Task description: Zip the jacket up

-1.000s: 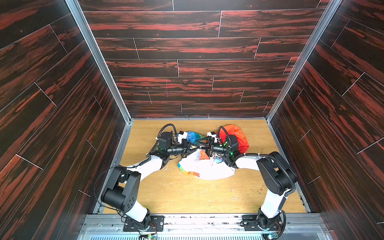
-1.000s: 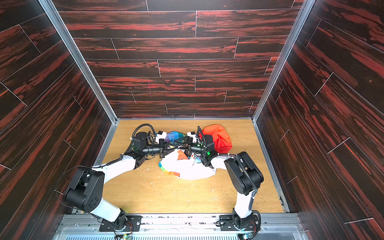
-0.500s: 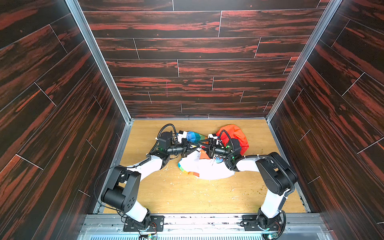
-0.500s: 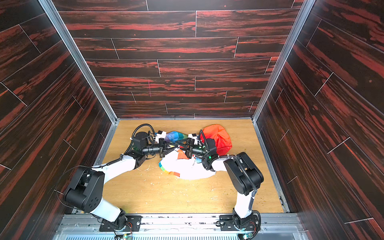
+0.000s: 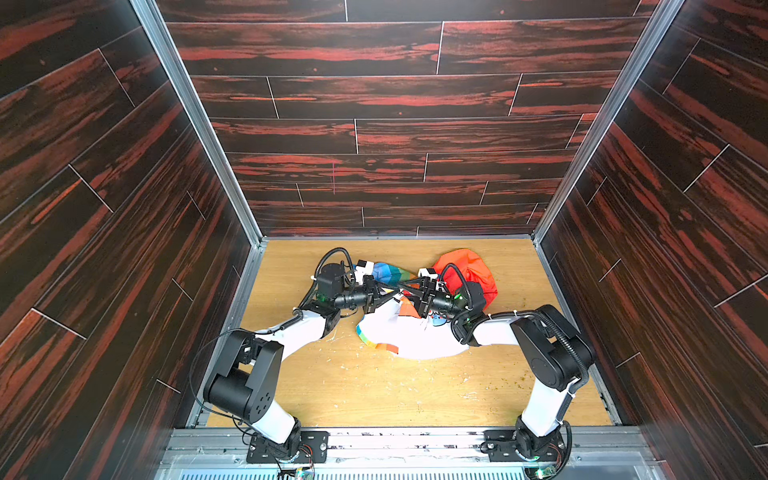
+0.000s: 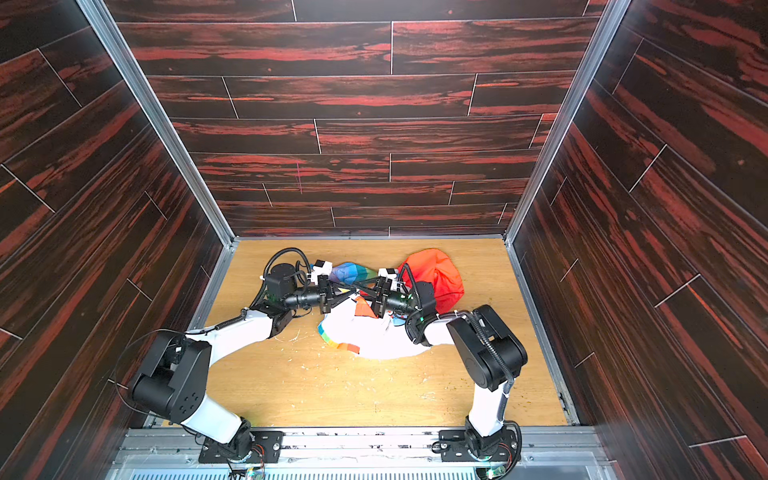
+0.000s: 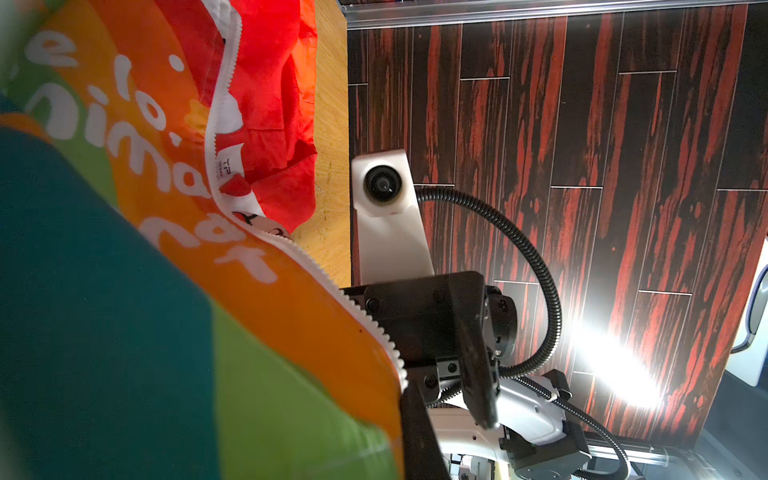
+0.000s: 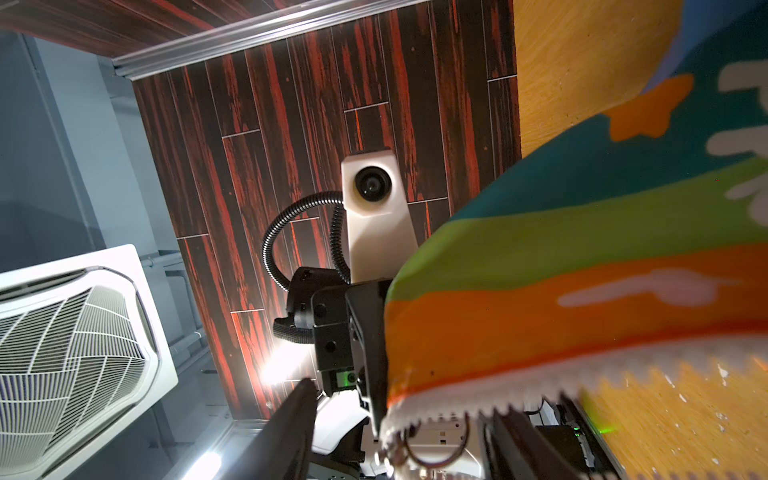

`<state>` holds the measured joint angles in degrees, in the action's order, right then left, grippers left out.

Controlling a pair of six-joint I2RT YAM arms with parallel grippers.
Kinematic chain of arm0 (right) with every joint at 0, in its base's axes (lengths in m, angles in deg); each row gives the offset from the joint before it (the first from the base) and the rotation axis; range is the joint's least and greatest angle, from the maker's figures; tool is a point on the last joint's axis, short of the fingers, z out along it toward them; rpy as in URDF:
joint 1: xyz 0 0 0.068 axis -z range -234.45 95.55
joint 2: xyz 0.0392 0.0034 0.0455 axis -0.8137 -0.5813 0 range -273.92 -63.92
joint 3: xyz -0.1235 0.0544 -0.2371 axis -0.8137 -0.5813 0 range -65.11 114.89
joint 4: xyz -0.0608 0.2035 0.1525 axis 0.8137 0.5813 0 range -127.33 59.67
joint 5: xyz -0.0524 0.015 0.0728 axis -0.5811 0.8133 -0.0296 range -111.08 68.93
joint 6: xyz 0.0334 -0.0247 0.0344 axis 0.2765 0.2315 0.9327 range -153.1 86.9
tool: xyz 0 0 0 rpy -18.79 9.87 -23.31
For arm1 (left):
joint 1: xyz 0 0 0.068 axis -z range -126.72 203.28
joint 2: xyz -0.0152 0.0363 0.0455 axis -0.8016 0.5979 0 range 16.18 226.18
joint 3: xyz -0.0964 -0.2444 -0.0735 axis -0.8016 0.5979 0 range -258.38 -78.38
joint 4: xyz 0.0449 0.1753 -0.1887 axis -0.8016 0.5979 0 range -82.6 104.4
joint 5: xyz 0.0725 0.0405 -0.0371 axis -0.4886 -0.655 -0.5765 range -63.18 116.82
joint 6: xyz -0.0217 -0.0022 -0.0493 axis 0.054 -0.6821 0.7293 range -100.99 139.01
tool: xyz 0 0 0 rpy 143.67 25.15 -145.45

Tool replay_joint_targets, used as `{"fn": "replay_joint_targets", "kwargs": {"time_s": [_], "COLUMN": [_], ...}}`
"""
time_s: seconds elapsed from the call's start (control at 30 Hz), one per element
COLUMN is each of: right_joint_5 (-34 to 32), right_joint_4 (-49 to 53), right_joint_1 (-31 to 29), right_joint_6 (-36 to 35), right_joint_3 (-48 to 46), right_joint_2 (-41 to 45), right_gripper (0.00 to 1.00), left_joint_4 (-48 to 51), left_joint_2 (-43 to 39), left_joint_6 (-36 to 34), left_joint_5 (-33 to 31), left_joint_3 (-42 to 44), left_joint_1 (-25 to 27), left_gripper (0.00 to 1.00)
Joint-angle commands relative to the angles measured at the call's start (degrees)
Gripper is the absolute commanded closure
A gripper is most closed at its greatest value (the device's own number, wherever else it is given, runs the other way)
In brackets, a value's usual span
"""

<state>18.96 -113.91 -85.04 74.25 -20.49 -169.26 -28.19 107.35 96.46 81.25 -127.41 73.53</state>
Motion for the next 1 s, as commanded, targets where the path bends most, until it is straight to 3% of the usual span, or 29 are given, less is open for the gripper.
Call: {"fn": "replay_joint_targets", "kwargs": {"time_s": [0.0, 0.33, 0.97], "right_joint_5": [-1.34, -2.88, -3.57], "right_joint_4": [-6.13, -9.12, -6.95], "right_joint_1": [-0.35, -0.31, 0.49], "right_joint_6": [2.83, 4.45, 2.24], "right_joint_3": [-0.5, -1.35, -4.53], "right_joint_2": [1.45, 1.24, 3.4], "right_gripper": [0.39, 0.45, 0.67], "left_joint_4": [-2.64, -2.46, -2.78], "left_joint_2": [-0.38, -0.84, -1.52], "left_joint_6": [0.59, 0.59, 0.73], "left_joint_5": [-0.22, -0.21, 0.05], "left_joint_3": [0.45, 1.08, 1.84], "left_joint_1": [-0.27, -0.3, -0.54], "left_gripper": [1.0, 1.0, 1.0]}}
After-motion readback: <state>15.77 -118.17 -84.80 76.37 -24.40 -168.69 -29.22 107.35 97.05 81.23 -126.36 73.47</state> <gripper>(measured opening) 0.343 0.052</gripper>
